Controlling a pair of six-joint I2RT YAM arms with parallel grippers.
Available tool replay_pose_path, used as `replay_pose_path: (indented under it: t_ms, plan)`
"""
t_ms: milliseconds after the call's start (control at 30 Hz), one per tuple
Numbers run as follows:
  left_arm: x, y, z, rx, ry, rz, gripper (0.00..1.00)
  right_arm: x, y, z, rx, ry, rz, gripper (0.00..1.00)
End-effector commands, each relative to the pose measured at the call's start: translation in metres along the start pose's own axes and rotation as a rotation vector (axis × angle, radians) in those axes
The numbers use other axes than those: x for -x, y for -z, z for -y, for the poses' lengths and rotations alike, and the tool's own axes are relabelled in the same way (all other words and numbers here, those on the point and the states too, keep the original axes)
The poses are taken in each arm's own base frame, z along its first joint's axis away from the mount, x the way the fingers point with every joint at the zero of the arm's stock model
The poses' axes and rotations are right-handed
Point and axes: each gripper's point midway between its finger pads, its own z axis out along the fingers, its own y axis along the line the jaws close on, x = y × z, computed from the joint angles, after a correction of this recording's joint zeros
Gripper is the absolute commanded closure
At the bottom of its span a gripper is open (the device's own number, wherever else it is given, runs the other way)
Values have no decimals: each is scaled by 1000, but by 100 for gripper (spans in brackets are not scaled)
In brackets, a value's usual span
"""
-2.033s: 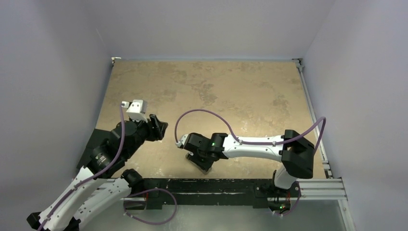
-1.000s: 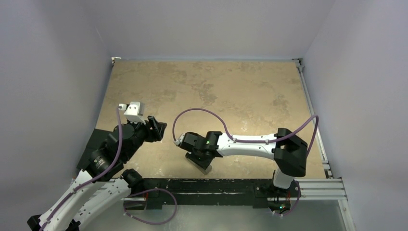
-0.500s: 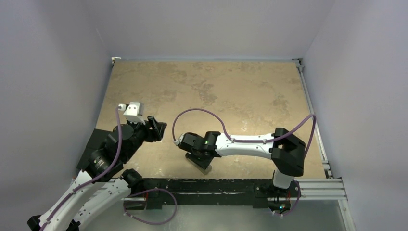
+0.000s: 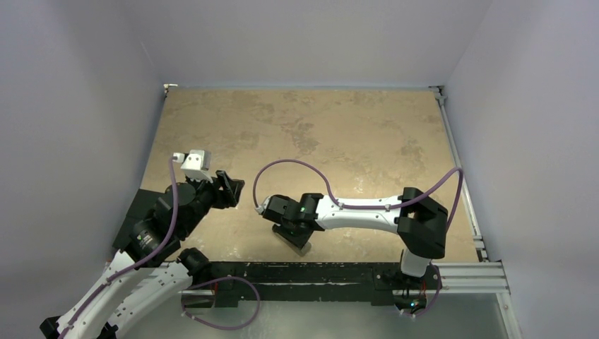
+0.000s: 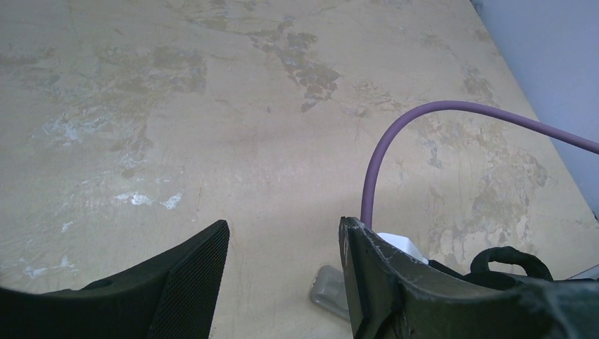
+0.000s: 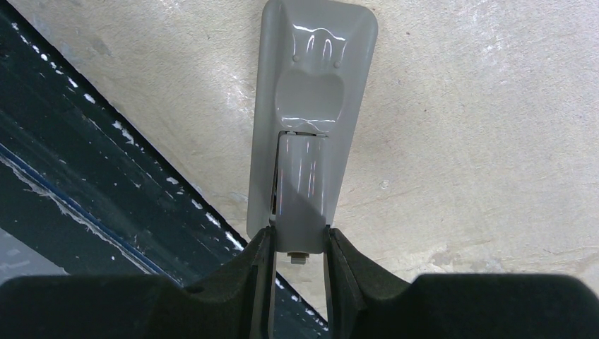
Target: Load the batteries into the remote control
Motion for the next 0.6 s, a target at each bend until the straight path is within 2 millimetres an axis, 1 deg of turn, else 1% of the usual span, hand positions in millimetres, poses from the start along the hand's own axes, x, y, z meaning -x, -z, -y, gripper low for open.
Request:
replay_pose_path:
  t_ms: [0, 333, 567]
  plan:
    - [8, -1, -1, 6, -3, 39, 41, 10, 10, 2, -12, -20, 27, 82]
    - [8, -1, -1, 7, -3, 39, 41, 8, 11, 7, -34, -22, 26, 82]
    - [8, -1, -1, 6, -2, 40, 41, 9, 11, 6, -33, -26, 28, 82]
